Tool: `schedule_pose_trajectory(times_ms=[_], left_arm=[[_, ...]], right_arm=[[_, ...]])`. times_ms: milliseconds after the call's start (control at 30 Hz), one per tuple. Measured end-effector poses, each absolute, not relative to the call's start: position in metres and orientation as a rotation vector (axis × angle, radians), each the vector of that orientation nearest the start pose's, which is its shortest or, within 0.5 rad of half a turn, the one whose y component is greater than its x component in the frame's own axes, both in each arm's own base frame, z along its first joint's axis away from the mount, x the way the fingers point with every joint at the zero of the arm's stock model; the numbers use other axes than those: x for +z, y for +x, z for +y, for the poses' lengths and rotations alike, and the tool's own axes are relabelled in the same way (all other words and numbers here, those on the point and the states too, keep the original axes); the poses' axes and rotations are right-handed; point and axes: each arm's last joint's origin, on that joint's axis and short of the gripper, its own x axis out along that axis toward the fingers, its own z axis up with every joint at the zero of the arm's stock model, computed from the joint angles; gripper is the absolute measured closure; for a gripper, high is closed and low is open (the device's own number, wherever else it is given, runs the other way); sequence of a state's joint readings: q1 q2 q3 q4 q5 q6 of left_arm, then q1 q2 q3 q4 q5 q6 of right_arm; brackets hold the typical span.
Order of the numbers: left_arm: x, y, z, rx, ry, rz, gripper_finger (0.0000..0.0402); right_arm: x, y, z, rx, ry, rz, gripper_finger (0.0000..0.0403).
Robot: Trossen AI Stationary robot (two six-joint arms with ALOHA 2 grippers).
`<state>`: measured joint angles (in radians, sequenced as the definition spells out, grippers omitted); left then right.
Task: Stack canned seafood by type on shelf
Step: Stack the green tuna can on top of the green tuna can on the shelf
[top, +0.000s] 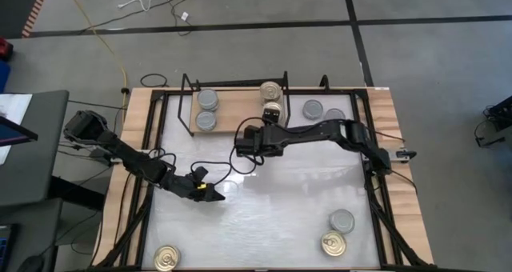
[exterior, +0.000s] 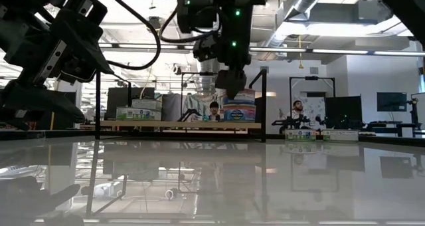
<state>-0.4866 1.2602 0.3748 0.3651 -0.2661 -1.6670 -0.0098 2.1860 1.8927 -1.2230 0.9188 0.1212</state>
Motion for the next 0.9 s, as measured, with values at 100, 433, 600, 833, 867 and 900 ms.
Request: schedule_pose_trajectory(times_ms=[100, 433, 600, 833, 867, 900], left_arm=[[0.156, 0.201, -0.098, 0.233, -1.432, 0.53, 0.0118], [0.156, 0.202, -0.098, 0.22, -1.407, 0.524, 0.0118], [0.159, 0.203, -0.099, 0.199, -1.323, 0.511, 0.0118], [0.169, 0.206, -0.106, 0.14, -1.129, 0.468, 0.0118], [0.169, 0.206, -0.107, 0.13, -1.108, 0.468, 0.0118], [0.17, 0.206, -0.108, 0.126, -1.09, 0.472, 0.0118]], right_arm=[[0.23, 0.423, -0.014, -0.825, -0.571, 1.319, 0.0083], [0.27, 0.397, 0.033, -0.881, -0.205, 1.145, 0.0104], [0.284, 0.381, 0.062, -0.857, -0.099, 1.109, 0.0124], [0.261, 0.346, 0.126, -0.855, -0.096, 1.166, 0.0133], [0.254, 0.34, 0.134, -0.862, -0.087, 1.189, 0.0133], [0.248, 0.333, 0.14, -0.867, -0.073, 1.21, 0.0133]])
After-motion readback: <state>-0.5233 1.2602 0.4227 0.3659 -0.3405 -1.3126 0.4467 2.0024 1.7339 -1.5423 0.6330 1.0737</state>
